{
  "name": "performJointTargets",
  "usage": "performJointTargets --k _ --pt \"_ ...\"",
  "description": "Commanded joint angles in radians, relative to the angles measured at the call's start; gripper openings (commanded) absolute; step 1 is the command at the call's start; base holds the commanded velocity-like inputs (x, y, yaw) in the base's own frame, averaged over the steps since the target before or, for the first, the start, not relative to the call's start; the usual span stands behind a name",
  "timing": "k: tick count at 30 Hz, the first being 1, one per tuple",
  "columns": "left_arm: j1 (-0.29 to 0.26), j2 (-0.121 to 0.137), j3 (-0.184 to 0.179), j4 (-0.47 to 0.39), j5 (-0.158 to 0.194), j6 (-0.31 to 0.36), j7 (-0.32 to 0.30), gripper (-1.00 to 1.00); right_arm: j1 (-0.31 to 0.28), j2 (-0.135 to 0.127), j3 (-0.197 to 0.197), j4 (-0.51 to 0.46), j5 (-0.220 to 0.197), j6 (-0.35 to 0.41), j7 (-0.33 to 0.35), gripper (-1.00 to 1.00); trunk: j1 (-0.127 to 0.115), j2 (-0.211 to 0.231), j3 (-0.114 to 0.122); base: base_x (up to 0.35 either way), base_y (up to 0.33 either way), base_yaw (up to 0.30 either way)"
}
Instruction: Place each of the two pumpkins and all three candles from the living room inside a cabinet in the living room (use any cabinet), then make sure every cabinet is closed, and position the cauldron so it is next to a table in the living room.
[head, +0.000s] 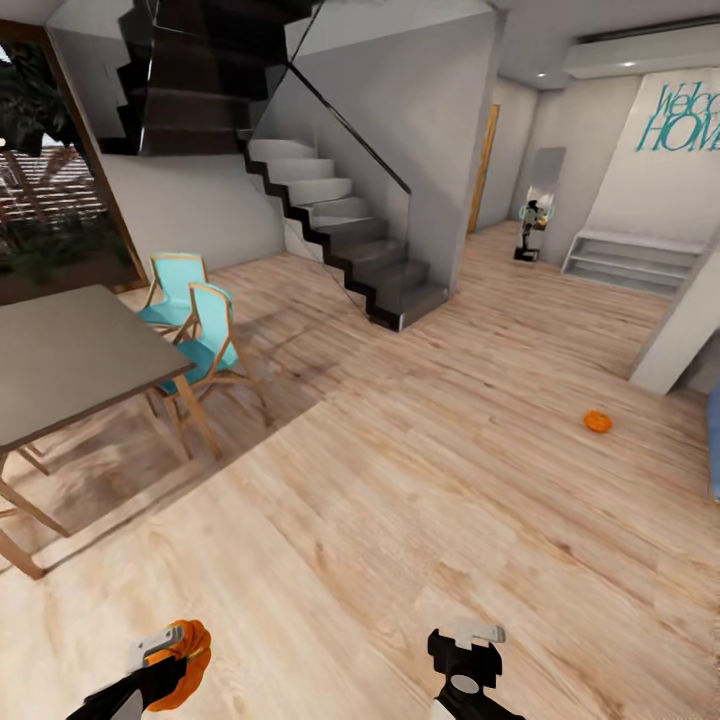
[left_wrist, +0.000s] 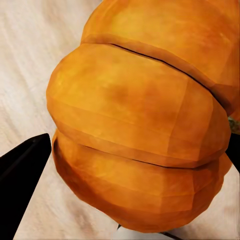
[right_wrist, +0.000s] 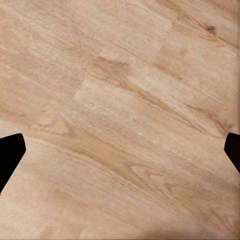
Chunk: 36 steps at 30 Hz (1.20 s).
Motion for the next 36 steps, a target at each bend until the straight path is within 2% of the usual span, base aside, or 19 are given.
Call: performJointTargets --k 1,19,36 --pt "0.001 0.000 -0.001 -0.003 0.003 0.006 0.007 -1.00 -0.001 0.000 0.008 0.000 -0.011 -0.006 0.001 1.00 0.001 -0.001 -0.001 0.321 0.000 -0.280" --pt "0.000 0.000 -0.002 -0.003 0.002 0.005 0.007 -1.00 -0.001 0.000 0.008 0.002 -0.012 -0.008 0.022 1.00 0.001 -0.001 0.000 0.330 -0.001 -0.280" --pt "0.001 0.000 -0.002 -0.003 0.002 0.005 0.007 -1.00 -0.001 0.000 0.008 0.002 -0.012 -0.011 0.022 1.00 0.001 -0.001 0.007 0.331 -0.066 -0.280"
